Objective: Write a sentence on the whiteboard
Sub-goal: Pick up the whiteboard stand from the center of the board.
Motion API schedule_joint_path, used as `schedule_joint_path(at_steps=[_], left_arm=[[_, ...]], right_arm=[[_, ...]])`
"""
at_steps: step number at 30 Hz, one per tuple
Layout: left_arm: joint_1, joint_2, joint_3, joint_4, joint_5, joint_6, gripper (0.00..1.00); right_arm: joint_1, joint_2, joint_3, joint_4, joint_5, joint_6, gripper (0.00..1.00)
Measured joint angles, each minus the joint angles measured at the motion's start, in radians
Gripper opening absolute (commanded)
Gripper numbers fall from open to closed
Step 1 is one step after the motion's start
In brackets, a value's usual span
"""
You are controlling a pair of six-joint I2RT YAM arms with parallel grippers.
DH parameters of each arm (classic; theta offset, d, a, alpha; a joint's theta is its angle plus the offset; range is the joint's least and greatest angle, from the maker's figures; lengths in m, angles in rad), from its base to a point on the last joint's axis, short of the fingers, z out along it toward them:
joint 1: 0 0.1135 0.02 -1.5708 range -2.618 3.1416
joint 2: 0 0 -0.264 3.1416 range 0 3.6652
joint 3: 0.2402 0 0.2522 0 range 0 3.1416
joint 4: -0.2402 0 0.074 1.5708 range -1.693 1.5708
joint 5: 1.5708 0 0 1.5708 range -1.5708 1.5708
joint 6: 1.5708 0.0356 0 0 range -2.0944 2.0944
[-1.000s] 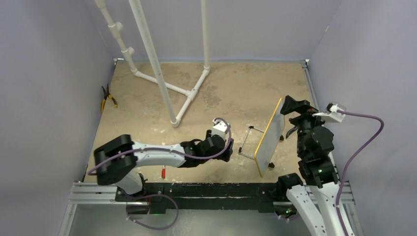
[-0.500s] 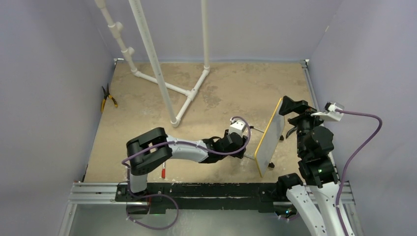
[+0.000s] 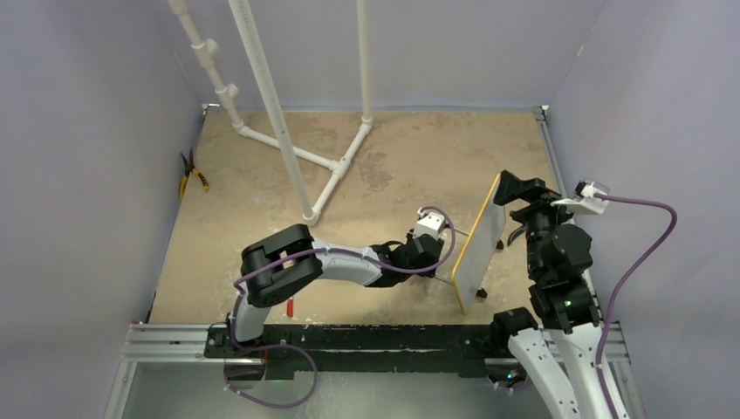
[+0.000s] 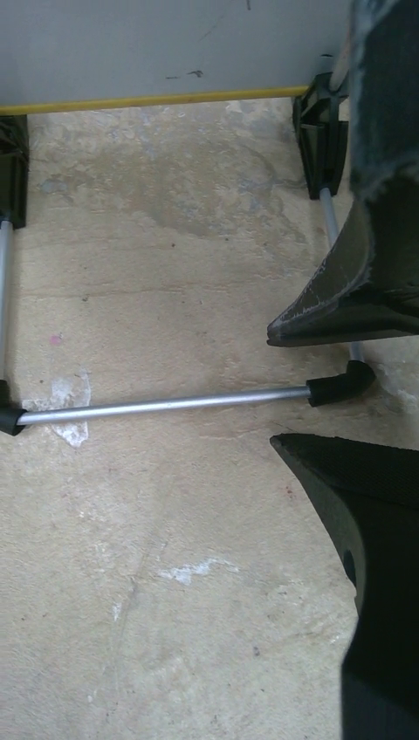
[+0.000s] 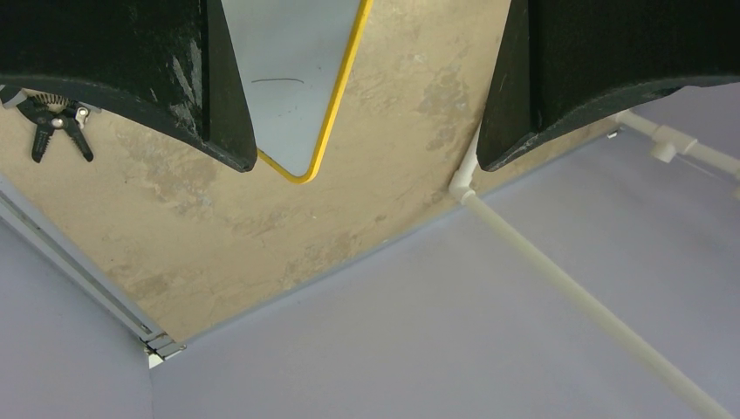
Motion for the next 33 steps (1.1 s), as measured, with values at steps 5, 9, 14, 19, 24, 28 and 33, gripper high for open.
schedule_joint_path(at_steps=[5,9,14,19,24,28,33], left_arm=[[0.000,0.026,0.031,-0.011,-0.023,0.014,0.21],[0.000,0.029,0.032,-0.018,-0.046,0.018,0.15],[-0.005,0.034,0.035,-0.018,-0.062,0.018,0.00],[-0.009,0.034,0.037,-0.034,-0.103,0.018,0.00],[-0.006,0.033,0.039,-0.056,-0.145,0.030,0.00],[0.013,0.022,0.031,-0.059,-0.148,0.055,0.00],[0.066,-0.008,-0.014,-0.040,-0.135,0.111,0.00]], right_arm=[[0.000,0.000,0.000,0.000,-0.002,0.000,0.99],[0.000,0.000,0.000,0.000,-0.002,0.000,0.99],[0.000,0.000,0.000,0.000,-0.002,0.000,0.99],[0.000,0.000,0.000,0.000,-0.002,0.000,0.99],[0.000,0.000,0.000,0.000,-0.002,0.000,0.99],[0.000,0.000,0.000,0.000,-0.002,0.000,0.99],[0.000,0.000,0.000,0.000,-0.002,-0.001,0.99]])
